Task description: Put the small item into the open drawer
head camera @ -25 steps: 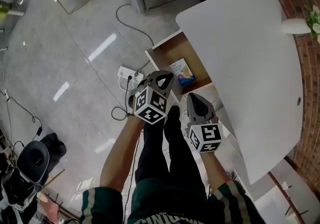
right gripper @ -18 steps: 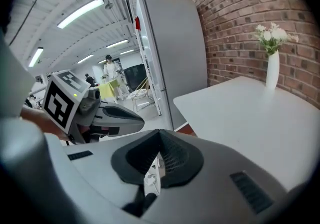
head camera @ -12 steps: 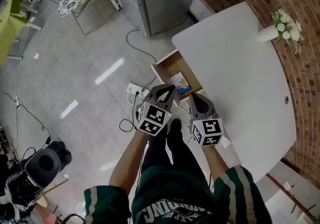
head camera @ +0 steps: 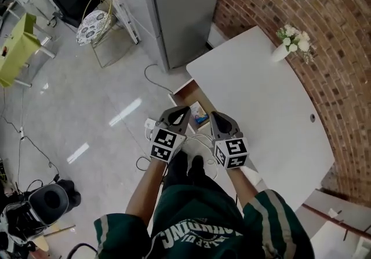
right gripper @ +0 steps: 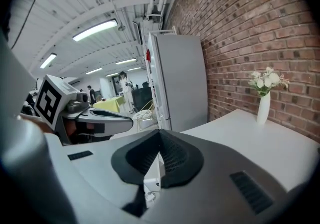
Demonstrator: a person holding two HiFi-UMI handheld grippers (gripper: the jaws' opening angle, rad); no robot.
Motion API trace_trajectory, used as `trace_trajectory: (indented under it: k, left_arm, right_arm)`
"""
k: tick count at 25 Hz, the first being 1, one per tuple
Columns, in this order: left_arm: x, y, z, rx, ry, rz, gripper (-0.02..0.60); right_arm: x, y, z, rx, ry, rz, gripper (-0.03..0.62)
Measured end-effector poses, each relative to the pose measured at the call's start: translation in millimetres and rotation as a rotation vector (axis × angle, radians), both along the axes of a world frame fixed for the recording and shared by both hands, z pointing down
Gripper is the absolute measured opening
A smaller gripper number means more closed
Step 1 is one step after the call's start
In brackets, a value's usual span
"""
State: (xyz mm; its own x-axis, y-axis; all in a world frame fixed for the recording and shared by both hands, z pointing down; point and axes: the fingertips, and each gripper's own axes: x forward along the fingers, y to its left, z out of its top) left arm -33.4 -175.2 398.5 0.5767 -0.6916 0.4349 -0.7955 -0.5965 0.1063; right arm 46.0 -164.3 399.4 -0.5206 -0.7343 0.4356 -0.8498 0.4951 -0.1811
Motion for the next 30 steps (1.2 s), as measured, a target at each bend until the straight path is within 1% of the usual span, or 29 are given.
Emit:
trace_trajectory:
  k: [5,9,12,25,30]
  left_arm:
    - [16.1,6.6,-31.7,0.066,-0.011,-0.007,0.015]
    - [18.3,11.4,-51.4,0.100,-0.008,-0.016,0.015]
    - [18.3,14.2,-57.9,0.117,-0.024,-0.014,0.015]
    - [12.1,20.9,-58.5,0.118,-0.025,-0.038,0.015]
    - [9.3,20.5,-59.9,0.133,-0.014,-0.047,0.015]
  right_arm:
    - [15.5,5.7,-29.3,0.059,-0.017,-0.007,0.025]
    - [20.3,10.5,-51.3,0.096,-0.027,-0.011,0.025]
    - [21.2,11.0,-62.6,0.117,-0.036,-0.017,0.025]
    - [14.8,17.0,-70.0,0.131,-0.034,-0.048,0.025]
    - [15.8,16.3,-69.0,0.135,-0.028,-0.055,0.025]
